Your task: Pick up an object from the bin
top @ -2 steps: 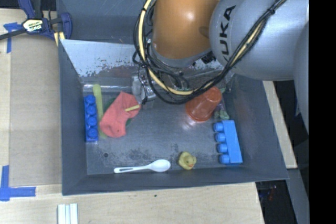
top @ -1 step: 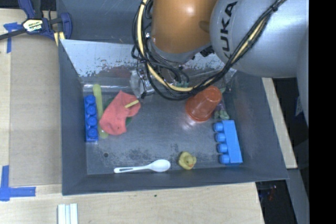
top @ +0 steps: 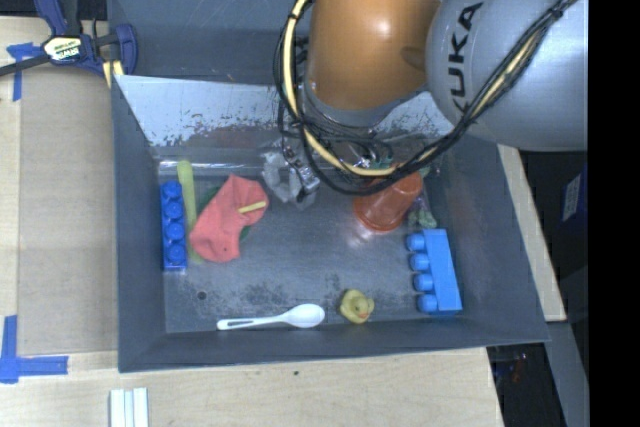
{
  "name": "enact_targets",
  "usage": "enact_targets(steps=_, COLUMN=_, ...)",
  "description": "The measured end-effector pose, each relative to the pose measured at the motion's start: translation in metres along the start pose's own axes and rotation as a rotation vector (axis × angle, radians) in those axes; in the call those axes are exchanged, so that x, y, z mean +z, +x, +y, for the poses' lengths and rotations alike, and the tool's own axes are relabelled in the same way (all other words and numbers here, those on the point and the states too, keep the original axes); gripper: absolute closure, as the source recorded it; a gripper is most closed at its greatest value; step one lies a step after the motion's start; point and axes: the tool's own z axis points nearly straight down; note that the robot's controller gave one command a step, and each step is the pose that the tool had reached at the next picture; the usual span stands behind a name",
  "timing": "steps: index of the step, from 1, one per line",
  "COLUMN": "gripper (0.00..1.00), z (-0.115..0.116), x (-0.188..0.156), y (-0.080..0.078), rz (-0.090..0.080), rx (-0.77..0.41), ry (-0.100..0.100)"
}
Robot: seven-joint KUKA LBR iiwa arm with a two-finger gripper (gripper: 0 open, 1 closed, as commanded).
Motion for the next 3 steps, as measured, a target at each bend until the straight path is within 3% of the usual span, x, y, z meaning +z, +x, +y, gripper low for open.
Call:
enact_targets(steps=1, gripper=1.0, z=0.0, x=0.016, y=0.007, rz=-0.028, rx=-0.094, ry=0.011)
enact_targets(steps=2, gripper=1.0, z=0.011, x=0.034, y=-0.005, rz=-0.013, rx=0.016, ry=0.004)
enact_targets(steps=3, gripper=1.0, z=0.01, x=0.073, y=-0.011, rz=-0.024, rx=-0.047, ry=0.008)
